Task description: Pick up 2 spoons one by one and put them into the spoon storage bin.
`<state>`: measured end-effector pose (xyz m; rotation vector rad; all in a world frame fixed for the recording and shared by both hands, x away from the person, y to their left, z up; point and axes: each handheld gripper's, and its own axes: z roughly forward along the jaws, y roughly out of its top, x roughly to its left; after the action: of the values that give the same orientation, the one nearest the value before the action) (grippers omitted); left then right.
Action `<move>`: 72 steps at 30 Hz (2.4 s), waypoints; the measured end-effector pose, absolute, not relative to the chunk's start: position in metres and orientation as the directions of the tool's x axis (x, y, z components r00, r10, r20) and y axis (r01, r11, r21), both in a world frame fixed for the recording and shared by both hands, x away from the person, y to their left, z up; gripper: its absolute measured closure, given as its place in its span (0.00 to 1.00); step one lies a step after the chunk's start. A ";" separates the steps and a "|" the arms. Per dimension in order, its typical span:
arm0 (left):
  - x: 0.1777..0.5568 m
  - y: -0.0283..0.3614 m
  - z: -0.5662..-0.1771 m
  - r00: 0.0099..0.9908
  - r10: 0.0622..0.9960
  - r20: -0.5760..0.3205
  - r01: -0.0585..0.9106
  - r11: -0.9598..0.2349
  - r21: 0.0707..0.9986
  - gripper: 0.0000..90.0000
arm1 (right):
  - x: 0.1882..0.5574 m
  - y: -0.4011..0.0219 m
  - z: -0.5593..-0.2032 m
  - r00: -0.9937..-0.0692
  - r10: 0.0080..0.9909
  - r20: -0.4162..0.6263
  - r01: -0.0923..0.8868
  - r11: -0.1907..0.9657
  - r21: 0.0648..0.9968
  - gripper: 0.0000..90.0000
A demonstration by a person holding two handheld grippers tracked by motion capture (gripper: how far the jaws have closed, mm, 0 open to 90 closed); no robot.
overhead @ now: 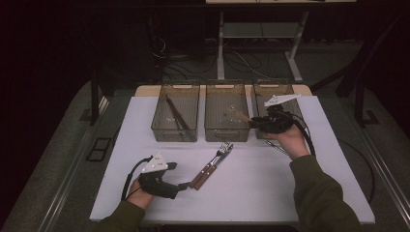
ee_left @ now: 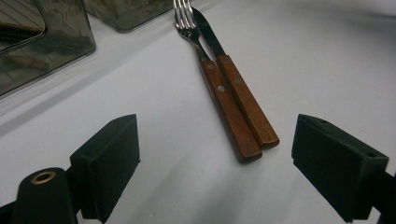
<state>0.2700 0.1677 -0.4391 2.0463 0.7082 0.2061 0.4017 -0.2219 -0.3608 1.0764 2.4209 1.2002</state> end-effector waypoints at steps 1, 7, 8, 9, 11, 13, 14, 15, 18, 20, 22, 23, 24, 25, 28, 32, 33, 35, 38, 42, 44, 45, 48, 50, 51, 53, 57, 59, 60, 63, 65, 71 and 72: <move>0.270 0.168 -0.439 0.820 0.558 -0.128 0.402 -0.402 0.823 0.15 | 0.404 -0.219 -0.361 -0.700 0.705 0.113 0.517 0.392 0.761 0.82; 0.270 0.167 -0.439 0.820 0.557 -0.132 0.402 -0.396 0.825 0.15 | 0.420 -0.203 -0.365 -0.696 0.709 0.113 0.534 0.406 0.742 0.82; 0.270 0.167 -0.439 0.820 0.557 -0.133 0.403 -0.396 0.825 0.15 | 0.422 -0.200 -0.366 -0.694 0.711 0.115 0.540 0.408 0.736 0.82; 0.270 0.167 -0.439 0.820 0.556 -0.133 0.402 -0.397 0.825 0.15 | 0.425 -0.197 -0.367 -0.691 0.713 0.114 0.545 0.412 0.730 0.82; 0.270 0.167 -0.439 0.821 0.556 -0.133 0.402 -0.397 0.825 0.15 | 0.430 -0.193 -0.369 -0.690 0.714 0.117 0.554 0.418 0.720 0.82; 0.269 0.167 -0.439 0.821 0.555 -0.135 0.402 -0.394 0.826 0.15 | 0.434 -0.188 -0.371 -0.687 0.718 0.117 0.564 0.424 0.709 0.81; 0.269 0.167 -0.439 0.822 0.553 -0.134 0.401 -0.395 0.827 0.15 | 0.436 -0.185 -0.372 -0.687 0.717 0.116 0.568 0.430 0.702 0.81; 0.269 0.167 -0.438 0.823 0.552 -0.134 0.400 -0.396 0.827 0.15 | 0.438 -0.183 -0.373 -0.683 0.721 0.117 0.577 0.434 0.692 0.81; 0.269 0.167 -0.438 0.824 0.551 -0.135 0.400 -0.396 0.827 0.15 | 0.443 -0.176 -0.375 -0.683 0.722 0.106 0.583 0.452 0.675 0.81; 0.270 0.167 -0.438 0.828 0.546 -0.127 0.394 -0.405 0.825 0.15 | 0.446 -0.171 -0.376 -0.684 0.722 0.101 0.588 0.465 0.662 0.81; 0.270 0.167 -0.438 0.826 0.548 -0.132 0.398 -0.401 0.825 0.15 | 0.450 -0.166 -0.378 -0.689 0.719 0.089 0.591 0.487 0.643 0.81; 0.270 0.167 -0.438 0.827 0.547 -0.132 0.397 -0.401 0.825 0.15 | 0.452 -0.163 -0.379 -0.688 0.722 0.079 0.596 0.499 0.629 0.81; 0.270 0.167 -0.438 0.827 0.547 -0.132 0.397 -0.401 0.825 0.15 | 0.453 -0.161 -0.380 -0.687 0.722 0.078 0.602 0.506 0.618 0.81; 0.270 0.167 -0.438 0.828 0.546 -0.128 0.394 -0.403 0.826 0.15 | 0.454 -0.159 -0.381 -0.684 0.726 0.078 0.608 0.508 0.610 0.81; 0.270 0.167 -0.438 0.829 0.544 -0.129 0.393 -0.404 0.826 0.15 | 0.457 -0.154 -0.383 -0.675 0.734 0.073 0.622 0.513 0.592 0.80; 0.270 0.167 -0.438 0.829 0.544 -0.129 0.395 -0.405 0.825 0.15 | 0.457 -0.155 -0.382 -0.666 0.742 0.079 0.618 0.490 0.615 0.74; 0.270 0.167 -0.438 0.829 0.545 -0.130 0.395 -0.405 0.825 0.15 | 0.457 -0.156 -0.381 -0.662 0.746 0.077 0.617 0.483 0.621 0.73; 0.270 0.167 -0.438 0.828 0.545 -0.134 0.399 -0.403 0.824 0.15 | 0.456 -0.159 -0.378 -0.661 0.746 0.082 0.612 0.473 0.634 0.72; 0.269 0.166 -0.439 0.825 0.549 -0.137 0.400 -0.396 0.827 0.15 | 0.453 -0.165 -0.373 -0.656 0.746 0.116 0.611 0.436 0.660 0.71; 0.269 0.166 -0.439 0.825 0.549 -0.137 0.402 -0.399 0.824 0.15 | 0.445 -0.176 -0.366 -0.659 0.740 0.136 0.598 0.405 0.692 0.67; 0.269 0.166 -0.439 0.825 0.550 -0.135 0.401 -0.400 0.824 0.15 | 0.441 -0.183 -0.363 -0.665 0.734 0.142 0.587 0.396 0.706 0.66; 0.269 0.166 -0.439 0.824 0.550 -0.135 0.402 -0.400 0.824 0.15 | 0.440 -0.186 -0.362 -0.668 0.731 0.138 0.577 0.393 0.716 0.64; 0.269 0.166 -0.439 0.824 0.551 -0.133 0.401 -0.402 0.823 0.15 | 0.432 -0.197 -0.359 -0.674 0.725 0.144 0.565 0.381 0.732 0.61; 0.269 0.166 -0.439 0.825 0.551 -0.130 0.400 -0.405 0.822 0.15 | 0.427 -0.204 -0.357 -0.674 0.724 0.147 0.555 0.365 0.747 0.59; 0.270 0.166 -0.439 0.824 0.551 -0.129 0.400 -0.405 0.822 0.15 | 0.424 -0.208 -0.357 -0.678 0.721 0.148 0.549 0.361 0.754 0.58; 0.270 0.167 -0.439 0.826 0.549 -0.125 0.398 -0.412 0.820 0.15 | 0.417 -0.214 -0.355 -0.679 0.719 0.146 0.542 0.358 0.761 0.57; 0.270 0.167 -0.439 0.826 0.550 -0.122 0.397 -0.414 0.819 0.15 | 0.403 -0.227 -0.355 -0.682 0.718 0.140 0.528 0.350 0.774 0.55; 0.270 0.167 -0.439 0.826 0.551 -0.122 0.397 -0.414 0.819 0.15 | 0.396 -0.233 -0.355 -0.683 0.717 0.140 0.521 0.344 0.781 0.54; 0.270 0.167 -0.439 0.828 0.549 -0.117 0.395 -0.421 0.817 0.15 | 0.393 -0.236 -0.356 -0.684 0.716 0.141 0.521 0.343 0.782 0.53; 0.270 0.167 -0.439 0.828 0.548 -0.115 0.394 -0.425 0.815 0.15 | 0.384 -0.245 -0.358 -0.679 0.720 0.143 0.522 0.336 0.784 0.52; 0.270 0.167 -0.439 0.828 0.548 -0.116 0.394 -0.423 0.816 0.15 | 0.378 -0.250 -0.360 -0.676 0.724 0.137 0.522 0.339 0.783 0.52; 0.270 0.167 -0.439 0.828 0.548 -0.117 0.395 -0.423 0.815 0.15 | 0.360 -0.271 -0.370 -0.660 0.739 0.137 0.533 0.331 0.779 0.51; 0.271 0.167 -0.439 0.828 0.548 -0.117 0.395 -0.424 0.815 0.15 | 0.358 -0.275 -0.372 -0.655 0.743 0.134 0.534 0.330 0.778 0.51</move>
<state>0.2705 0.1674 -0.4391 2.0690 0.6922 0.2054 0.3577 -0.2749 -0.3718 1.1549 2.3497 1.2300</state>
